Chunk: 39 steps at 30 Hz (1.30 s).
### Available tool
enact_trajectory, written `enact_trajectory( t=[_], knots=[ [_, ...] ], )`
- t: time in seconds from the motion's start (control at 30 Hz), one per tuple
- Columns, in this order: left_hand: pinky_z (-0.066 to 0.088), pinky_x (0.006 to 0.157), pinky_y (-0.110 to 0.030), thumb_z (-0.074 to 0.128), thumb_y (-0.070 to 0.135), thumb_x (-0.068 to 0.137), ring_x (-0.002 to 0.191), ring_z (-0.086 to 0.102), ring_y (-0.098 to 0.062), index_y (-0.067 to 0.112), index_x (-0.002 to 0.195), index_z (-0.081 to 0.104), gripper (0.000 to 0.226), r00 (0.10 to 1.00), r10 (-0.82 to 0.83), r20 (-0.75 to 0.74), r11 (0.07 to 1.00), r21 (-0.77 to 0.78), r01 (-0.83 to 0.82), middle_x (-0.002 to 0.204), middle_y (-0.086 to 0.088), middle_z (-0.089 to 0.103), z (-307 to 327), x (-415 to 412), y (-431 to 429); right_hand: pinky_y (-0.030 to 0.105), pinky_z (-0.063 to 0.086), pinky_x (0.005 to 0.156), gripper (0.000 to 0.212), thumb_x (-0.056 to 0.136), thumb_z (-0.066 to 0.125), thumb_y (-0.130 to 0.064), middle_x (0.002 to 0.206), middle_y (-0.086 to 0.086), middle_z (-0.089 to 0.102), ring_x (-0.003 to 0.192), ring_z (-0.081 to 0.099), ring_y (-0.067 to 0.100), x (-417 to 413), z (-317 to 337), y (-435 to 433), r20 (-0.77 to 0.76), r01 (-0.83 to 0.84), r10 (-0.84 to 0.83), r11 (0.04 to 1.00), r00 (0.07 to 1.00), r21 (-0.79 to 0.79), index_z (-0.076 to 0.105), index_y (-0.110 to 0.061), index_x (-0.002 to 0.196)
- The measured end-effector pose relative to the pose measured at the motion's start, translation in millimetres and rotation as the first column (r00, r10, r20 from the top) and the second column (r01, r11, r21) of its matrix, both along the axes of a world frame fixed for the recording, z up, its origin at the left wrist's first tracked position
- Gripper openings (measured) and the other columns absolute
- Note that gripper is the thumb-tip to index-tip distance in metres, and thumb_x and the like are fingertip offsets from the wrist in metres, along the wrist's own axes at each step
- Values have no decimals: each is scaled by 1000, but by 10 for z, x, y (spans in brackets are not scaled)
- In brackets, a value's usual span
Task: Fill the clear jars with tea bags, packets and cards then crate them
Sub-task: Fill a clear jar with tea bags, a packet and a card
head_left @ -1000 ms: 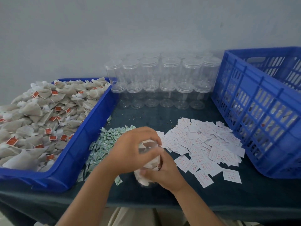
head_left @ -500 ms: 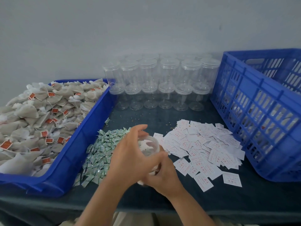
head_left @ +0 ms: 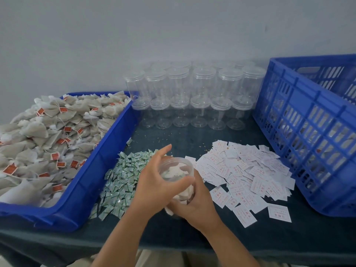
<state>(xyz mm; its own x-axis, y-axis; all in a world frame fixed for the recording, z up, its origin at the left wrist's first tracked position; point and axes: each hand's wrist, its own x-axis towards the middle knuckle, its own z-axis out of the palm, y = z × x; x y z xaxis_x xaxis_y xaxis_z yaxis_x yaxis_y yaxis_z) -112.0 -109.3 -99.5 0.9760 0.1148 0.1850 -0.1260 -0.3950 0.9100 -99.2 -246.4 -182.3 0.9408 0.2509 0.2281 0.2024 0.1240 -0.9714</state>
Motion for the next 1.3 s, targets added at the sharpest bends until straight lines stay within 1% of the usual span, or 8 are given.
enact_trajectory(
  t=[0.17, 0.3, 0.43, 0.6, 0.77, 0.97, 1.2, 1.3],
  knots=[
    [57, 97, -29, 88, 46, 57, 117, 68, 0, 53, 134, 63, 81, 999, -54, -10, 989, -141, 52, 125, 15, 73, -49, 19, 49, 62, 59, 99, 75, 80, 97, -28, 131, 3, 74, 120, 73, 27, 46, 21, -34, -55, -30, 26, 996, 998, -84, 58, -34, 143],
    [58, 94, -29, 78, 40, 71, 119, 69, -10, 44, 146, 55, 78, 993, -103, 62, 978, -175, 112, 128, 9, 72, -146, 20, 123, 45, 59, 103, 73, 84, 90, -23, 136, 5, 71, 126, 70, 28, 13, 20, -47, -62, -73, 72, 997, 995, -15, 54, -27, 148],
    [55, 75, -16, 45, 61, 91, 102, 74, -10, 18, 134, 64, 63, 997, -68, 19, 955, -290, 71, 118, 4, 76, -404, -77, -30, 36, 51, 112, 84, 90, 70, -74, 145, -2, 65, 137, 61, 22, -81, 71, 1, -58, 56, -52, 996, 997, 68, 48, -20, 151],
    [56, 64, -18, 24, 84, 91, 89, 74, -4, 33, 123, 68, 75, 1000, 15, 11, 968, -251, -12, 109, 14, 78, -625, -29, -38, 47, 51, 104, 76, 94, 50, -84, 130, -6, 62, 123, 60, 18, -137, 162, 50, 247, 431, -375, 872, 893, -233, 56, -24, 142],
    [57, 67, -23, 24, 86, 96, 90, 75, -14, 45, 128, 67, 67, 993, -95, 70, 982, -159, 105, 105, 4, 79, -476, 60, -211, 29, 51, 110, 114, 64, 79, -90, 140, -28, 59, 133, 55, -6, -125, 597, -353, 103, 311, -295, 864, 950, -397, 25, -56, 158],
    [52, 80, -22, 19, 87, 94, 101, 72, 4, 54, 116, 71, 65, 978, -167, 128, 956, -223, 192, 107, 20, 78, 178, 306, -917, 29, 56, 99, 88, 61, 76, -89, 125, -37, 58, 114, 57, -16, -112, 1578, -1261, 144, 291, -263, 697, 954, -655, 38, -65, 136],
    [53, 62, -38, 23, 63, 107, 62, 63, -20, 17, 85, 68, 67, 843, -429, 324, 859, -142, 492, 68, -10, 64, 1292, 766, -2198, 11, 44, 79, 81, 57, 71, -86, 117, -34, 61, 104, 56, -22, -111, 2672, -2322, 393, 647, -524, 506, 756, -570, 48, -56, 128],
    [56, 90, -49, 40, 55, 106, 97, 68, -26, 10, 116, 65, 52, 845, -407, 348, 877, -108, 467, 105, -11, 69, 1596, 1038, -2668, 10, 42, 75, 96, 51, 72, -83, 114, -32, 60, 96, 57, -22, -13, 2972, -2747, 451, 753, -622, 387, 640, -532, 48, -47, 136]
  ],
)
